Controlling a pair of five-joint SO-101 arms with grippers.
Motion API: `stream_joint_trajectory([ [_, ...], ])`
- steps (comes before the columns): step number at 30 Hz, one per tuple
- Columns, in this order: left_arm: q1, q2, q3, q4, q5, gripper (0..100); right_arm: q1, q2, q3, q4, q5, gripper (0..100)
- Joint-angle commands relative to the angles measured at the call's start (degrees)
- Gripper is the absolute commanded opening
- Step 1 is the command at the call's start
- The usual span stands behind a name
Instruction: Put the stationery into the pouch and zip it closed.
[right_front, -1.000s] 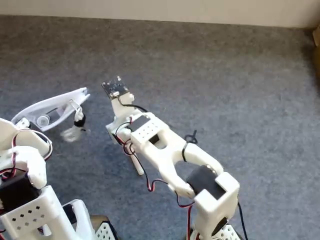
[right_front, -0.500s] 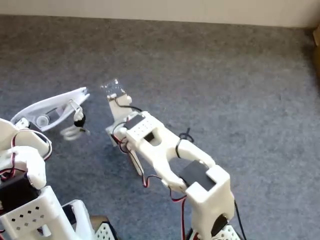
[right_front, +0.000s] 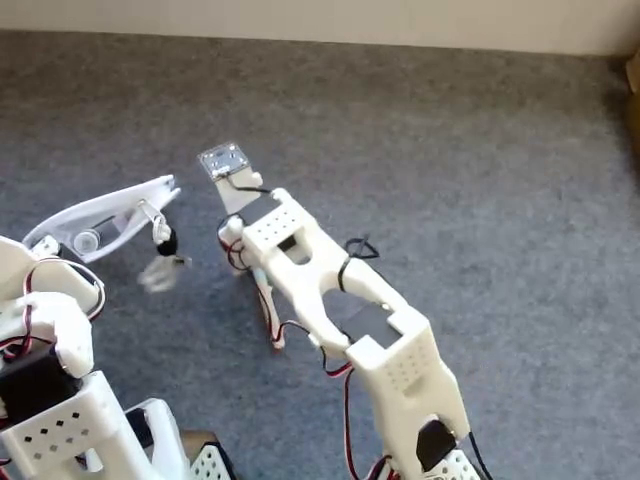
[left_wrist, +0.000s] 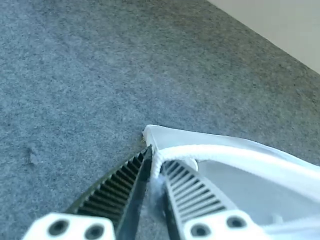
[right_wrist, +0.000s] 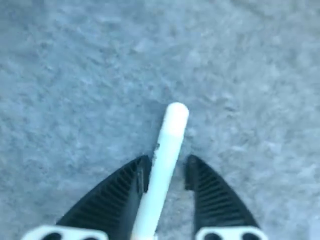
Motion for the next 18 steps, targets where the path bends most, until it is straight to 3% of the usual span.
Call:
stream_joint_trajectory([
  [1, -1.0, -0.5, -0.7, -1.3, 0.4, 1, -1.1, 2.1, -0.7, 0.4, 3.7, 0.2],
  [11, -1.0, -0.5, -0.7, -1.3, 0.4, 1, -0.7, -0.8, -0.6, 0.6, 3.8, 0.5],
  [18, -0.9, -0.5, -0.7, -1.2, 0.4, 1, 3.5, -3.6, -0.6, 0.6, 3.7, 0.5],
])
